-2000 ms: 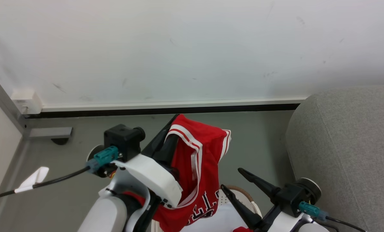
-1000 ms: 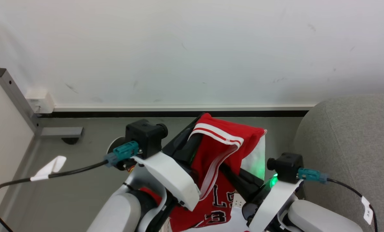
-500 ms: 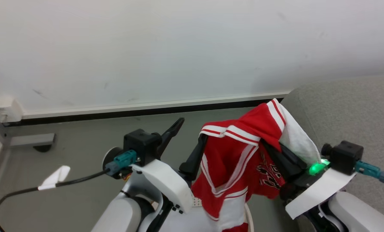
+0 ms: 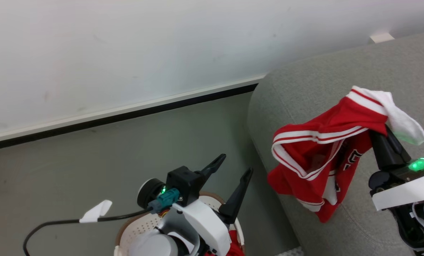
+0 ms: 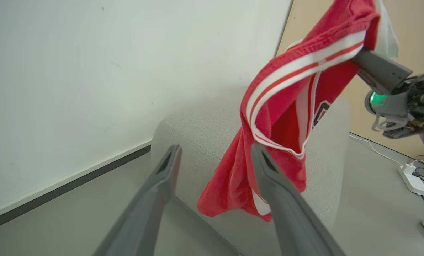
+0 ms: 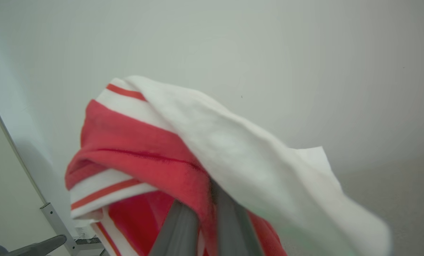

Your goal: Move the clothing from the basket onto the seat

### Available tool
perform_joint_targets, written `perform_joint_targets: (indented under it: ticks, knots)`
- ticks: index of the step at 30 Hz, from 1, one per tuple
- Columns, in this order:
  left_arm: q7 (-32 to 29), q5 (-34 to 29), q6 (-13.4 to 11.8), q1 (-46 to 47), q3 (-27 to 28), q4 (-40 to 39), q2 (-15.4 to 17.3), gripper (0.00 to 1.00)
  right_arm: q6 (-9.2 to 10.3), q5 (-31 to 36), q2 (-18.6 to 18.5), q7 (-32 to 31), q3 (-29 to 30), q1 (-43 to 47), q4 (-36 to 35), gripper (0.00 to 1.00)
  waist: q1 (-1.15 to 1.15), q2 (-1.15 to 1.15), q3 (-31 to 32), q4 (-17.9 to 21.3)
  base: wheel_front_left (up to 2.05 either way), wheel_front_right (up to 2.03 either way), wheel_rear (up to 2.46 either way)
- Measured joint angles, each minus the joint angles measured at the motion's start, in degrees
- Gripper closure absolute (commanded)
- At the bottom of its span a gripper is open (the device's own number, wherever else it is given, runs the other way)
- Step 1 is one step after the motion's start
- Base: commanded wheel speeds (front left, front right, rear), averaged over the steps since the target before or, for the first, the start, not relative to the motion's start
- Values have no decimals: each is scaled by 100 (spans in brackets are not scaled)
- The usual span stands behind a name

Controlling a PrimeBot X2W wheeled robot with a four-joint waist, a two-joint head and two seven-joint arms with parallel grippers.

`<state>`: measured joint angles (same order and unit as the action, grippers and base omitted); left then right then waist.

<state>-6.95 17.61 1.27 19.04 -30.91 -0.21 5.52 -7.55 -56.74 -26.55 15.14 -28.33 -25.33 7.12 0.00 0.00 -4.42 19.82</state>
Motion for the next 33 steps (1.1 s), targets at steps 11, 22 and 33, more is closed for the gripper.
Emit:
perform_joint_targets:
  ticks: [11,22,33]
  knots:
    - [167,-270,98,330,-257,-41,-23,0,0,333,365,0,1046,-28,453,100,0,0,-714,539,0,0,0]
    - [157,-516,196,1031,-202,-256,175,0,0,1271,1042,-1,2800,-2950,2464,100,1,0,-2059,307,0,0,0]
    - [246,-519,67,1149,74,-550,383,0,1,3588,621,0,5616,-5435,3979,100,1,0,-2978,-413,0,0,0]
